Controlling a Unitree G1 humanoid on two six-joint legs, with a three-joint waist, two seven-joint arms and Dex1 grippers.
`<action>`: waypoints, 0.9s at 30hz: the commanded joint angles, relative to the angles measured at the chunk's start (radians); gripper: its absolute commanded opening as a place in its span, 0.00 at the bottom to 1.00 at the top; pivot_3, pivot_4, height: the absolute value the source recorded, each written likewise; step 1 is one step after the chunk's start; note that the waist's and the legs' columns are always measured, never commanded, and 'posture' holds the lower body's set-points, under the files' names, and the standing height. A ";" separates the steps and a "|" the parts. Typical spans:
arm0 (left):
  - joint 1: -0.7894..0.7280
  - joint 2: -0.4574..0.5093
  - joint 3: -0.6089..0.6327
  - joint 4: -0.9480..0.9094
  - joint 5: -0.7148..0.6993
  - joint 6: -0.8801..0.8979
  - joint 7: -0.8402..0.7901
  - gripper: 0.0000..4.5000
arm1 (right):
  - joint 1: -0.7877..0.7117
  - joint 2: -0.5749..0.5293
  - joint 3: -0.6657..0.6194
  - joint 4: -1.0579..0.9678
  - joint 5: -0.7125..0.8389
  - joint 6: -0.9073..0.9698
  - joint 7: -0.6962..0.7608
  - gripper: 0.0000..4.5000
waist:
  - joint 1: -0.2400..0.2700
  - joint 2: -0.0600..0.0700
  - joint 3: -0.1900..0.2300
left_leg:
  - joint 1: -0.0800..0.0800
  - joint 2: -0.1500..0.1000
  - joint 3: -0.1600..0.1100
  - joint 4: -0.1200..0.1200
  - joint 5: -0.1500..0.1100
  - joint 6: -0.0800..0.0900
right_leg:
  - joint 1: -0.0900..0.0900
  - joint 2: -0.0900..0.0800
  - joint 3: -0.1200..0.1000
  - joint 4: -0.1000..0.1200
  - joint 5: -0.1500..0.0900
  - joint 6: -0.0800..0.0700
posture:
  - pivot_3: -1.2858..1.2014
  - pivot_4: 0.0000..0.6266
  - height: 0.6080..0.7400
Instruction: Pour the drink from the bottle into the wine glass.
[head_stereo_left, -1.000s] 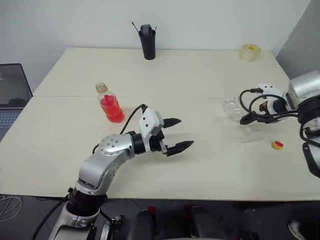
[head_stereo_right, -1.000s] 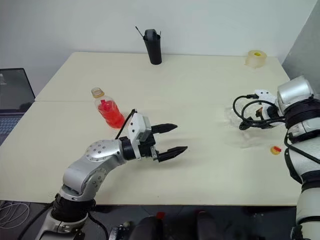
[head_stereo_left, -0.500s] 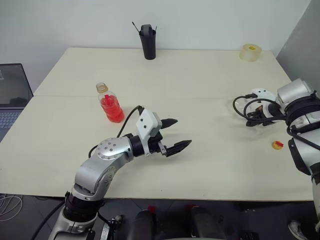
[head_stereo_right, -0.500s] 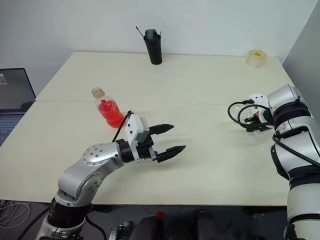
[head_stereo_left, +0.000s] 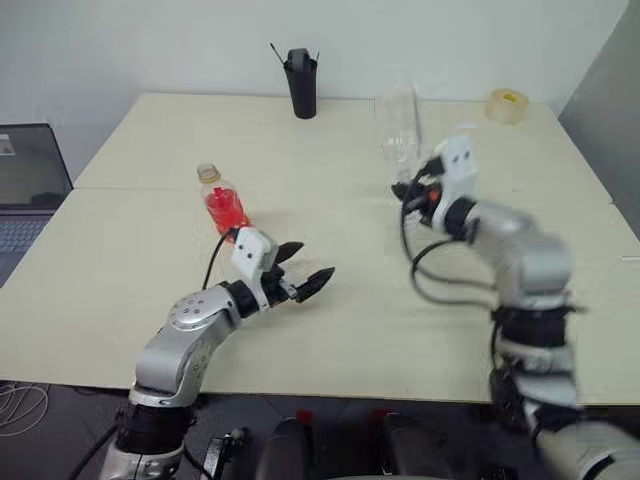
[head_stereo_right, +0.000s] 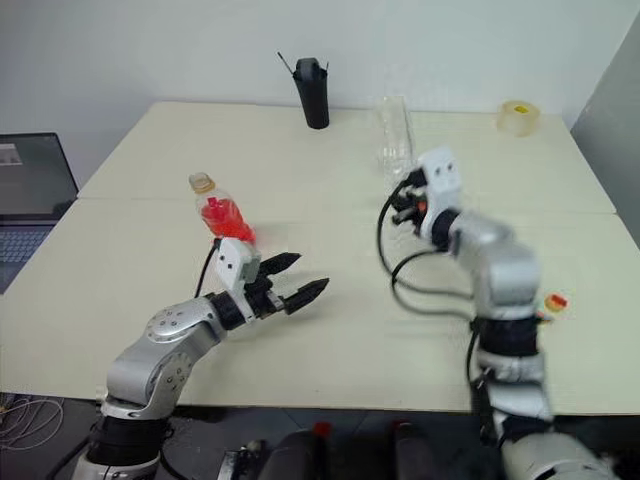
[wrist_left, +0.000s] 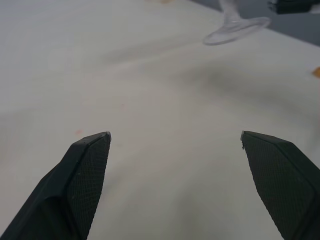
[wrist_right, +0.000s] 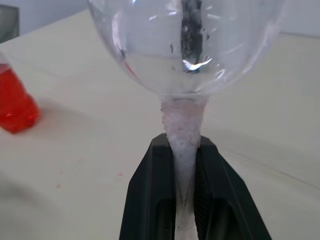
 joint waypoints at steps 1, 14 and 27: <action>-0.003 0.009 0.046 -0.008 -0.005 -0.037 0.001 1.00 | 0.011 0.097 0.032 0.067 -0.041 -0.369 -0.131 0.03 | -0.004 0.000 0.000 | 0.000 0.000 0.001 0.000 0.002 -0.003 | 0.000 0.000 0.000 -0.001 0.001 0.001 | 0.52 0.24 1.00; 0.048 0.045 0.149 -0.097 -0.050 0.012 0.045 1.00 | 0.056 0.255 0.211 0.633 -0.108 -0.953 -0.148 0.03 | -0.010 -0.001 -0.001 | 0.003 0.002 0.004 -0.001 0.002 -0.003 | 0.001 0.000 0.002 -0.002 0.001 0.002 | 0.52 0.24 1.00; 0.075 0.054 0.151 -0.132 -0.055 0.035 0.063 1.00 | 0.019 0.216 0.224 0.864 -0.159 -0.949 -0.202 0.03 | -0.015 -0.005 -0.005 | 0.010 0.003 0.005 -0.003 0.002 -0.003 | 0.005 0.000 0.003 -0.001 0.001 0.001 | 0.52 0.24 1.00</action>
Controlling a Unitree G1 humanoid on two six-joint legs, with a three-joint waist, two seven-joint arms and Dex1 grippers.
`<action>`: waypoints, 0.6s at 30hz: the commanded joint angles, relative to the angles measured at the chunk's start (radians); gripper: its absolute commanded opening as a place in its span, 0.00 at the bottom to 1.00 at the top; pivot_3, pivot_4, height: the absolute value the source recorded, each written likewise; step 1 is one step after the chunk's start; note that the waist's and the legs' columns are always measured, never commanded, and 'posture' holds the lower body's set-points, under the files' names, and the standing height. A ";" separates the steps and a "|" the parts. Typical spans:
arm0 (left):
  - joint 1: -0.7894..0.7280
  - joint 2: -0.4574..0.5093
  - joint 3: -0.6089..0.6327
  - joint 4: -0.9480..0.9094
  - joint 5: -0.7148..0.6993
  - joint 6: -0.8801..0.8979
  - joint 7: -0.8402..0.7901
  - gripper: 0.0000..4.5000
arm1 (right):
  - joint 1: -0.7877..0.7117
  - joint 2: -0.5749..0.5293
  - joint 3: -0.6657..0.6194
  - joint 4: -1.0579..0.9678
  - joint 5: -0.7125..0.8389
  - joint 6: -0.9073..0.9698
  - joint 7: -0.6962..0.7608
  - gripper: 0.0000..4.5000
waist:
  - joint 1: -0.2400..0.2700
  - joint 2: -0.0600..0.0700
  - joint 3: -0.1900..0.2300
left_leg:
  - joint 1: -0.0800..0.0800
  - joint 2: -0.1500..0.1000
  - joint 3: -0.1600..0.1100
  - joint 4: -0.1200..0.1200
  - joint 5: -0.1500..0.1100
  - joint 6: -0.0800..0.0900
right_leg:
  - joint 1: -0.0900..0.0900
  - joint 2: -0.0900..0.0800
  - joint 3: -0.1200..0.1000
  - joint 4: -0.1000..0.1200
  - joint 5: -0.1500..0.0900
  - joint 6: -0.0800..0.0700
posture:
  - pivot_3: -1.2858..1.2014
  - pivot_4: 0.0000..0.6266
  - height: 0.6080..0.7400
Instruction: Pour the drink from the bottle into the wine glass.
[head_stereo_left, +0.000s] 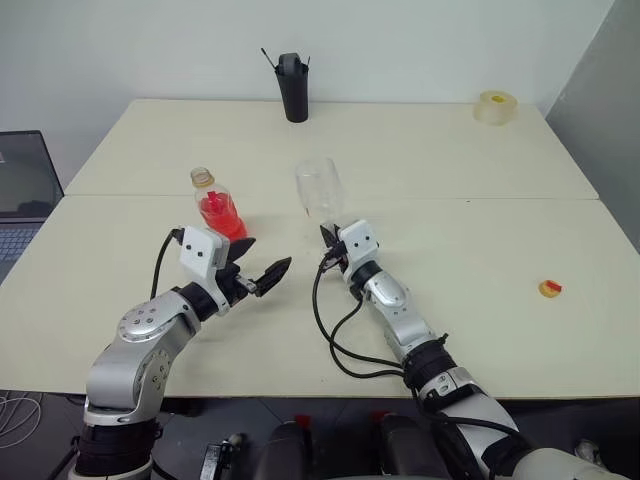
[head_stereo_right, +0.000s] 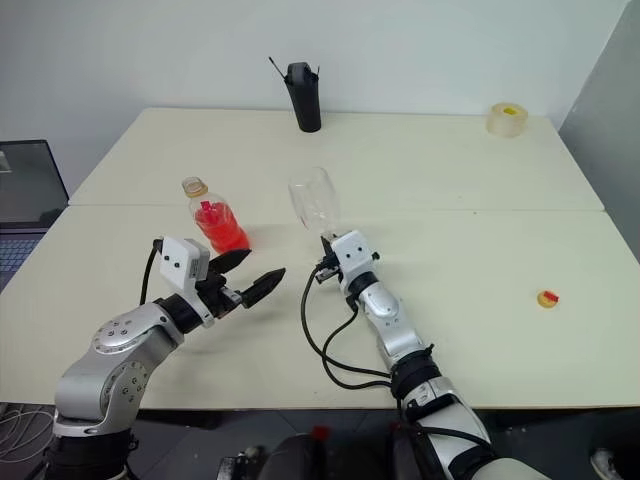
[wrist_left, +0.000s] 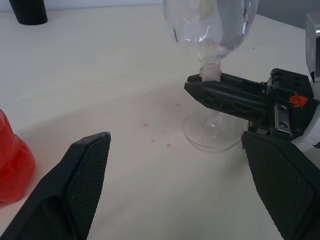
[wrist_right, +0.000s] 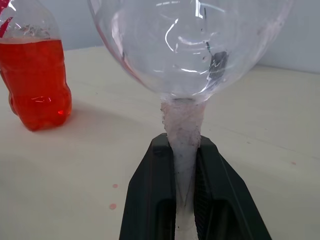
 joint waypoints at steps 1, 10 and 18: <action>0.007 0.001 0.009 -0.035 -0.012 -0.013 -0.003 1.00 | 0.029 -0.032 -0.013 0.051 -0.014 0.034 -0.016 0.03 | 0.000 -0.002 -0.002 | 0.000 0.000 0.000 0.000 0.000 0.000 | 0.000 0.000 0.000 0.000 0.000 0.000 | 0.52 0.24 1.00; -0.022 0.003 -0.008 -0.005 -0.011 -0.023 -0.031 1.00 | 0.122 -0.055 0.007 0.030 -0.007 0.031 0.029 0.03 | 0.008 -0.004 -0.008 | 0.001 -0.001 -0.001 0.000 -0.002 0.003 | 0.002 -0.001 0.000 -0.001 0.000 0.000 | 0.52 0.24 1.00; -0.037 0.000 -0.013 0.006 -0.007 -0.019 -0.045 1.00 | 0.121 -0.069 -0.002 0.016 0.002 0.075 0.046 0.03 | 0.008 -0.004 -0.009 | 0.023 -0.002 -0.001 -0.011 -0.002 0.004 | 0.024 0.000 0.000 -0.012 -0.001 -0.001 | 0.52 0.24 1.00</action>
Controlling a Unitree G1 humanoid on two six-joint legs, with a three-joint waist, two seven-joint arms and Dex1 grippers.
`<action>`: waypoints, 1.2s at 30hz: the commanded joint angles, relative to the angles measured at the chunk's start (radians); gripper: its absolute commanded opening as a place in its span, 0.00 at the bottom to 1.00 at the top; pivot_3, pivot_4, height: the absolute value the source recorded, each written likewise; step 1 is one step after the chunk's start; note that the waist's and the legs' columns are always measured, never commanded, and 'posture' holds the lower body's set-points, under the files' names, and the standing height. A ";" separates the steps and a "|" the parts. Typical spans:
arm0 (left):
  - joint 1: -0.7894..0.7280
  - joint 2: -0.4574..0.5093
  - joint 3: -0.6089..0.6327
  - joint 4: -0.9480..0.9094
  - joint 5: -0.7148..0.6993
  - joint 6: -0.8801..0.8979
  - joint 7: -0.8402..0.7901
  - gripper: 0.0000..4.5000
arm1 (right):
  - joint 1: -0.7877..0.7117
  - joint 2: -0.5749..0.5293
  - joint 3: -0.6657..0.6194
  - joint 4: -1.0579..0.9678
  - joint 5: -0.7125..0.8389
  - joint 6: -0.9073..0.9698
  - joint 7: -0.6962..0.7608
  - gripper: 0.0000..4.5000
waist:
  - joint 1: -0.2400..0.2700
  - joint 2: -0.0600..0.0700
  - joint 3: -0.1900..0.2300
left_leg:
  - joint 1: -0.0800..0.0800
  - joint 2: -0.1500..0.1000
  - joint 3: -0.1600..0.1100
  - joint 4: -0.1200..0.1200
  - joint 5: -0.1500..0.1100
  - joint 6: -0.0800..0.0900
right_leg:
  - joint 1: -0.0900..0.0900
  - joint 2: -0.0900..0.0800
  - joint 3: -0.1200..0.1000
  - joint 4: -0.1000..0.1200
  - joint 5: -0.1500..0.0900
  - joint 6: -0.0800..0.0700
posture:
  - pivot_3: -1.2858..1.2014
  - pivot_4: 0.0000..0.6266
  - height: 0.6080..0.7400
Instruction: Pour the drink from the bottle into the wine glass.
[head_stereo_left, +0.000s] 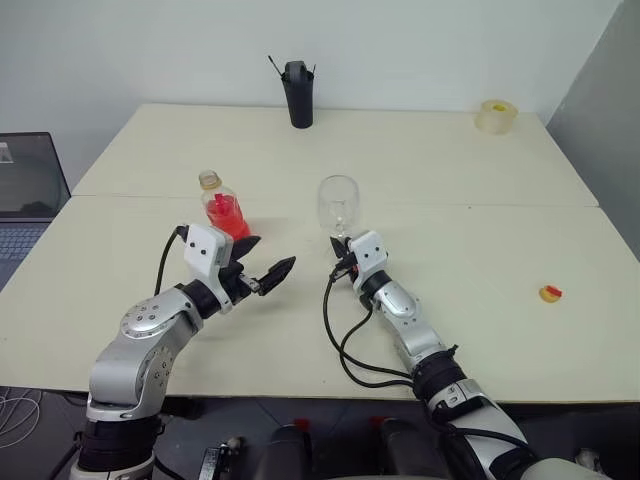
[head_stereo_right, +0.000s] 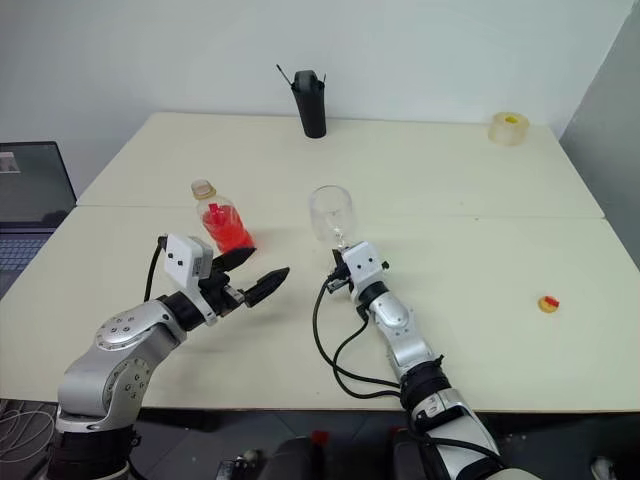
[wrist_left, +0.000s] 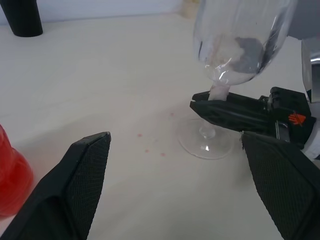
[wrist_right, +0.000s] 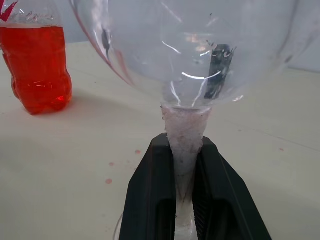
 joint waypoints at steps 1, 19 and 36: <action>-0.016 -0.001 -0.002 -0.006 -0.007 -0.016 -0.004 1.00 | 0.030 -0.027 -0.009 0.060 0.001 0.090 0.020 0.03 | 0.000 0.000 0.000 | 0.001 0.000 -0.001 -0.001 0.000 0.000 | 0.001 0.000 0.000 -0.001 0.000 0.000 | 0.52 0.24 1.00; -0.008 -0.026 0.059 0.083 0.015 -0.085 0.068 1.00 | -0.013 -0.041 0.005 0.045 0.010 0.184 0.094 0.20 | -0.002 0.000 0.000 | 0.011 0.001 -0.001 -0.004 0.000 0.000 | 0.011 -0.001 0.000 -0.006 0.000 -0.001 | 0.52 0.24 1.00; 0.010 -0.022 0.074 0.108 0.022 -0.102 0.069 1.00 | 0.065 -0.087 0.025 -0.229 0.058 0.328 0.211 0.99 | 0.001 0.000 0.001 | 0.004 0.001 -0.003 -0.005 0.000 0.000 | 0.007 -0.002 -0.001 -0.007 -0.001 -0.001 | 0.52 0.24 1.00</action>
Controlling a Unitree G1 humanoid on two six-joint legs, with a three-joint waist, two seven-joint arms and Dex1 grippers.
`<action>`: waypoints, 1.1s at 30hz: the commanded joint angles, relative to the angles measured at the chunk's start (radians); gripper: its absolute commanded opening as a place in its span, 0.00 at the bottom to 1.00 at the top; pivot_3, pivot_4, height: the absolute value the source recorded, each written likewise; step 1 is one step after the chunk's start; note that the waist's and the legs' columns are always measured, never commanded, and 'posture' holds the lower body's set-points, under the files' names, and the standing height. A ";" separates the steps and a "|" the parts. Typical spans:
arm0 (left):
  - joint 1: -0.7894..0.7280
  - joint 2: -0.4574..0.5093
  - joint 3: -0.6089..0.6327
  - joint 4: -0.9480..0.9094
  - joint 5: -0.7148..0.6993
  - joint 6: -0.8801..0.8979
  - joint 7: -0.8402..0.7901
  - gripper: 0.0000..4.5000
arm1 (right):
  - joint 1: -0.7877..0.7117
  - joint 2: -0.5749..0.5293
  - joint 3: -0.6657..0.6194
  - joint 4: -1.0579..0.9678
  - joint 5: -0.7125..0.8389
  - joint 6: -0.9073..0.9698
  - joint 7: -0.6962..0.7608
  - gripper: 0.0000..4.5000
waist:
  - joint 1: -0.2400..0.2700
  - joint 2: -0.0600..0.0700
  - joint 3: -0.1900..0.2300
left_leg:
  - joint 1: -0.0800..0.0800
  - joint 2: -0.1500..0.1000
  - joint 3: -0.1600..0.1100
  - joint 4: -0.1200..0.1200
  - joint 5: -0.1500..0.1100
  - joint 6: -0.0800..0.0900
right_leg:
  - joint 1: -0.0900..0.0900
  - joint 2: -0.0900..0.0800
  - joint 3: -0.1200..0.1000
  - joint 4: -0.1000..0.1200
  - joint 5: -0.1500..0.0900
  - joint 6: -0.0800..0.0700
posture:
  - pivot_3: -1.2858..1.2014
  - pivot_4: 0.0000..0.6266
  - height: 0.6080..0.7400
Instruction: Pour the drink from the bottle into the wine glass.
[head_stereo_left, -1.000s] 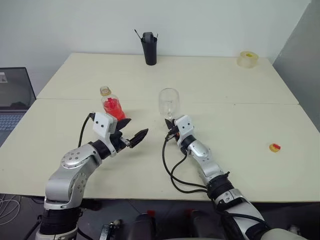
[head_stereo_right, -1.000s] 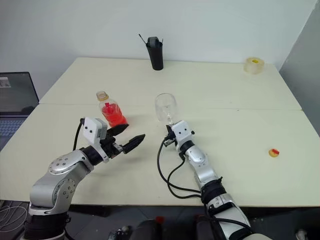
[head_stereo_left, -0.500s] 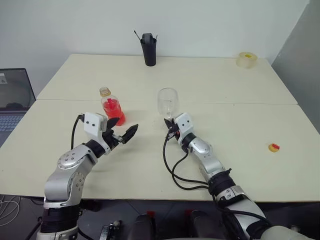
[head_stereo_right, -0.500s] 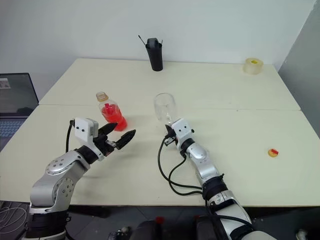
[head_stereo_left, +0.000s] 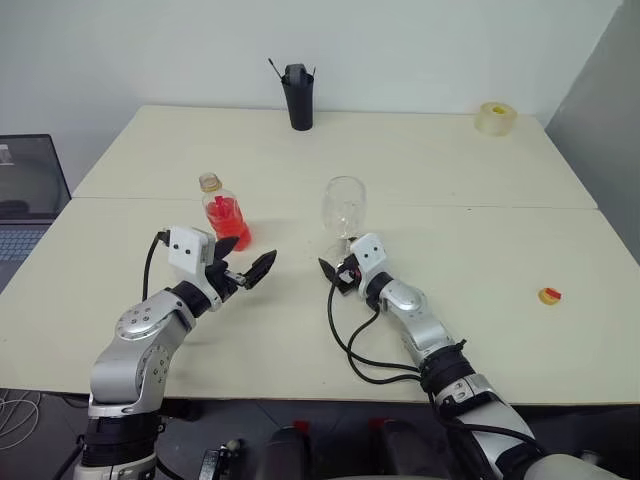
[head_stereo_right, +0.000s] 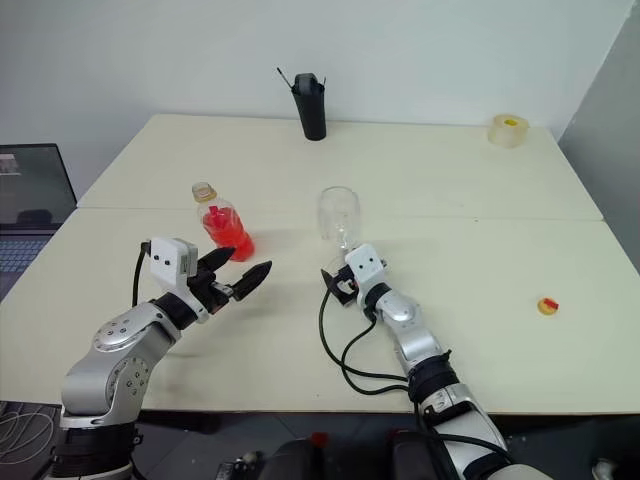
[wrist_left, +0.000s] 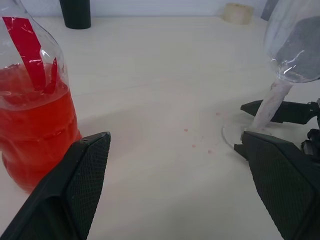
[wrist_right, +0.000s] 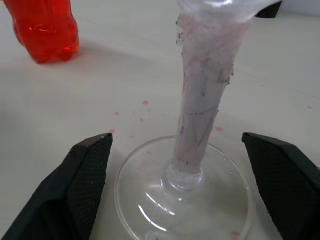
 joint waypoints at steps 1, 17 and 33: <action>0.017 0.001 0.035 -0.011 0.004 -0.029 0.013 1.00 | 0.067 -0.031 0.015 -0.159 0.046 0.118 0.085 0.99 | 0.000 0.000 0.000 | -0.002 0.000 0.000 0.000 0.000 0.000 | -0.002 0.000 0.000 0.000 0.000 0.000 | 0.52 0.24 1.00; 0.091 -0.063 0.112 0.015 0.053 -0.169 0.140 1.00 | 0.028 -0.542 -0.269 -1.136 0.464 1.099 0.302 0.99 | 0.002 0.000 0.007 | -0.013 -0.001 -0.002 0.001 0.000 0.000 | -0.011 -0.001 -0.003 0.000 0.000 0.000 | 0.52 0.24 1.00; -0.104 -0.082 0.069 0.212 0.197 -0.302 0.240 1.00 | -0.582 -0.547 -0.155 -0.957 0.685 1.397 0.251 0.99 | 0.007 0.000 0.008 | -0.027 -0.002 -0.003 0.004 0.000 0.000 | -0.022 -0.003 -0.005 0.000 0.001 0.000 | 0.52 0.24 1.00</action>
